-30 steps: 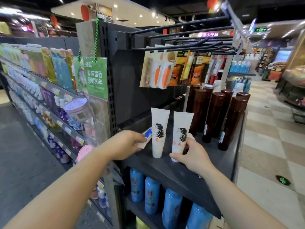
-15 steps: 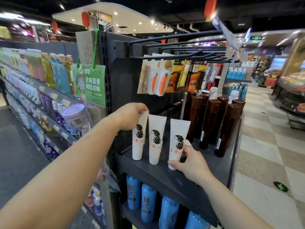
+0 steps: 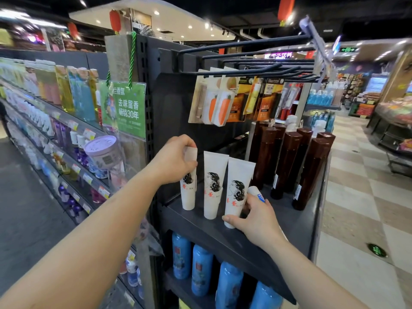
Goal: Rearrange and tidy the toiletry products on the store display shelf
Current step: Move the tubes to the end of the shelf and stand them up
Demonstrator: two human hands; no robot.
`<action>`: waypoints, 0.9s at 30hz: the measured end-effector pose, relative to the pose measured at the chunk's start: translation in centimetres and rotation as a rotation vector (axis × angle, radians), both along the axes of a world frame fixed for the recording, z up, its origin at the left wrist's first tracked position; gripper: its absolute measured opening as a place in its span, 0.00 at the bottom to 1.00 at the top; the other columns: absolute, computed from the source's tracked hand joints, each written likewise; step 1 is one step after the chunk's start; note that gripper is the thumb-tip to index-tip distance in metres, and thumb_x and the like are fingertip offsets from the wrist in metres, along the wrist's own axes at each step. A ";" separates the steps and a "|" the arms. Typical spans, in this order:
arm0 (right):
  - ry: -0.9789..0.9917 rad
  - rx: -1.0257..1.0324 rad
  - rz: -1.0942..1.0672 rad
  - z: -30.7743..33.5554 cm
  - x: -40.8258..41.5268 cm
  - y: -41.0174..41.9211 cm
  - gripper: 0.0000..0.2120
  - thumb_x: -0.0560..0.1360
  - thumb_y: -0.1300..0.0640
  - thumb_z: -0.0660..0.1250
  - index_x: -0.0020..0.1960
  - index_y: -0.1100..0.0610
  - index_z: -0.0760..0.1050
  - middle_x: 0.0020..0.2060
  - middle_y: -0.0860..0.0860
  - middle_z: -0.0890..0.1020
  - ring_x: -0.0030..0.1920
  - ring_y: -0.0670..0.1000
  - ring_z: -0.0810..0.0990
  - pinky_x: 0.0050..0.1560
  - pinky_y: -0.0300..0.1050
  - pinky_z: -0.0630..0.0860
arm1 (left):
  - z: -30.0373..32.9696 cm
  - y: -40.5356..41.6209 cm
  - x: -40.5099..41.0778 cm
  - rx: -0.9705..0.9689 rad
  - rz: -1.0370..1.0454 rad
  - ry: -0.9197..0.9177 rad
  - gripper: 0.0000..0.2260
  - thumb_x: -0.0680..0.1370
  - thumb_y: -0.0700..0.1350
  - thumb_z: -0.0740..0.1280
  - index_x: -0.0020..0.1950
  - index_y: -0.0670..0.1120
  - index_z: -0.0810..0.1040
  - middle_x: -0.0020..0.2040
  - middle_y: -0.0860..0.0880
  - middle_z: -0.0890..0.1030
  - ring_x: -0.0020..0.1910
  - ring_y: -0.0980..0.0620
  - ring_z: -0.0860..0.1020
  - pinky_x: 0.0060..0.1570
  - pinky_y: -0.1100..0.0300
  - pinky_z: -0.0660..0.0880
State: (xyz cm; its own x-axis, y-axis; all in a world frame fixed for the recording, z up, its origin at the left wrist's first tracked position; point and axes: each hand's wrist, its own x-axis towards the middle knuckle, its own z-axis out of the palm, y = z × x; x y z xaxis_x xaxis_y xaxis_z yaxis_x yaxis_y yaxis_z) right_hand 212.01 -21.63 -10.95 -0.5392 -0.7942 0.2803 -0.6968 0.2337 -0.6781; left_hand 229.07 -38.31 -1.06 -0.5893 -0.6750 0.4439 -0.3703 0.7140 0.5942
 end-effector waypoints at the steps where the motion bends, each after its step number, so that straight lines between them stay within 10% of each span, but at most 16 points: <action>1: 0.017 -0.003 -0.008 0.0 0.1 -0.1 0.16 0.62 0.39 0.74 0.44 0.42 0.73 0.38 0.38 0.81 0.55 0.47 0.73 0.60 0.42 0.62 | -0.1 0.0 -0.1 -0.003 -0.005 0.009 0.13 0.72 0.43 0.72 0.51 0.55 0.71 0.48 0.57 0.69 0.45 0.59 0.72 0.38 0.70 0.65; 21: 0.119 0.047 -0.050 0.3 0.7 0.1 0.18 0.67 0.39 0.72 0.51 0.43 0.70 0.42 0.38 0.79 0.49 0.42 0.74 0.75 0.48 0.44 | -1.8 0.1 -0.8 0.044 0.004 0.023 0.33 0.68 0.42 0.76 0.68 0.58 0.66 0.76 0.49 0.55 0.72 0.49 0.61 0.61 0.62 0.62; 27: 0.155 0.183 -0.005 2.0 -1.3 1.6 0.30 0.62 0.39 0.74 0.60 0.41 0.68 0.54 0.42 0.77 0.59 0.50 0.74 0.66 0.52 0.65 | -2.2 0.4 -0.2 0.070 -0.023 0.046 0.44 0.68 0.41 0.77 0.75 0.58 0.56 0.76 0.49 0.54 0.67 0.51 0.68 0.65 0.58 0.68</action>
State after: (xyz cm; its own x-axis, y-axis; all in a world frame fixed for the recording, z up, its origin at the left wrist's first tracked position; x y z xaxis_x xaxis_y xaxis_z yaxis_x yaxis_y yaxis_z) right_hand 210.75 -20.02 -8.94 -0.5052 -0.8367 0.2114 -0.7876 0.3469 -0.5093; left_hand 228.92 -37.95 -3.25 -0.5853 -0.6919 0.4228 -0.3254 0.6780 0.6591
